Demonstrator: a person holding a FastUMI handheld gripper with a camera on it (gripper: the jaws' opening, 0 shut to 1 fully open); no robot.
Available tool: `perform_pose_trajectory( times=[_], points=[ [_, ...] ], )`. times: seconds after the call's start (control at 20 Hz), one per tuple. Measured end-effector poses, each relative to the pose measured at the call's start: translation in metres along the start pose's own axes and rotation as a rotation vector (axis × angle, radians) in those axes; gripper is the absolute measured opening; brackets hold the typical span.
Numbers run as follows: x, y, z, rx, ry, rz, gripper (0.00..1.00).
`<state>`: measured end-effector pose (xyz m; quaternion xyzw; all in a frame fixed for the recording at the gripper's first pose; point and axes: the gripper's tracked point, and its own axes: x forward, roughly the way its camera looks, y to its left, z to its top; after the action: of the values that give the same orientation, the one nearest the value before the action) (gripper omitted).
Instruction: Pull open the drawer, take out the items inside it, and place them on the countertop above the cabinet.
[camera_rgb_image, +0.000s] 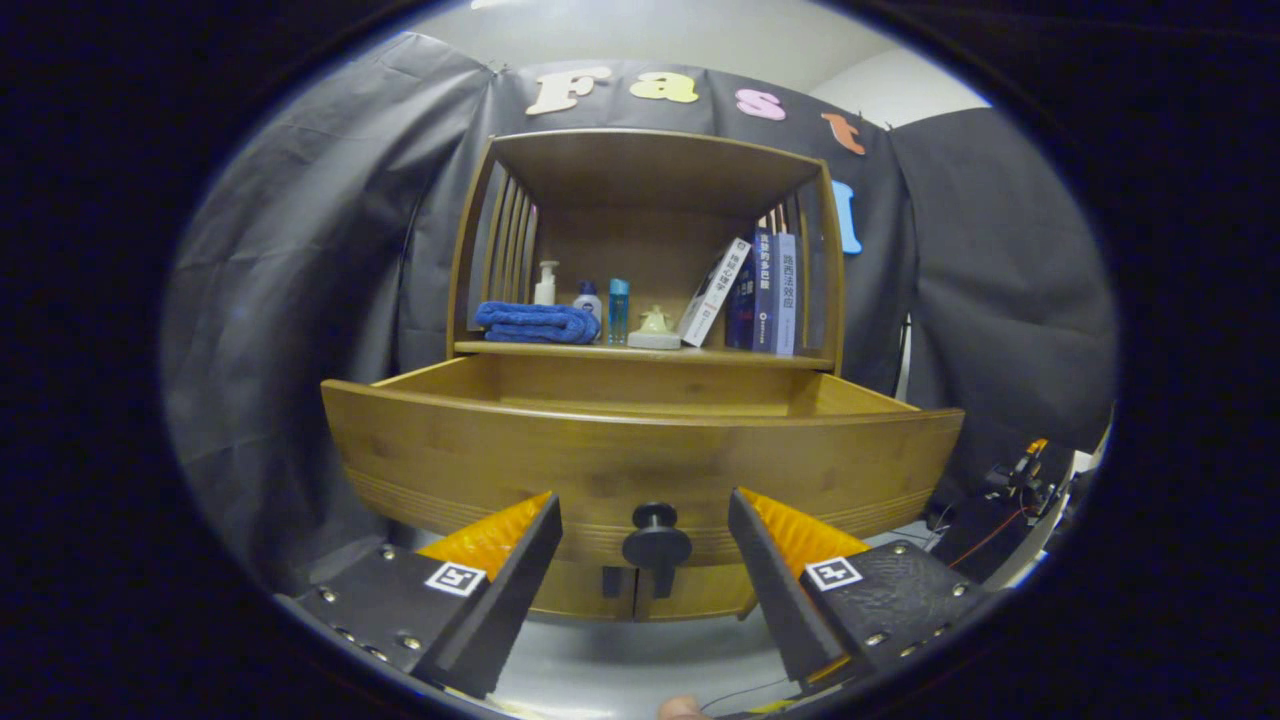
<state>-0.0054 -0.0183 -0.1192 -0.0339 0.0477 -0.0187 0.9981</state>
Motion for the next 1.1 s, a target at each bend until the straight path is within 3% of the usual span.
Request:
perform_pose_trajectory(
  times=[0.25,0.35,1.1],
  points=[
    [0.028,-0.015,-0.019,0.062,0.057,-0.013,1.0],
    [0.04,-0.013,-0.021,0.136,0.06,0.022,0.99],
    [0.081,-0.018,-0.011,0.11,0.001,0.054,0.99]
  ],
)
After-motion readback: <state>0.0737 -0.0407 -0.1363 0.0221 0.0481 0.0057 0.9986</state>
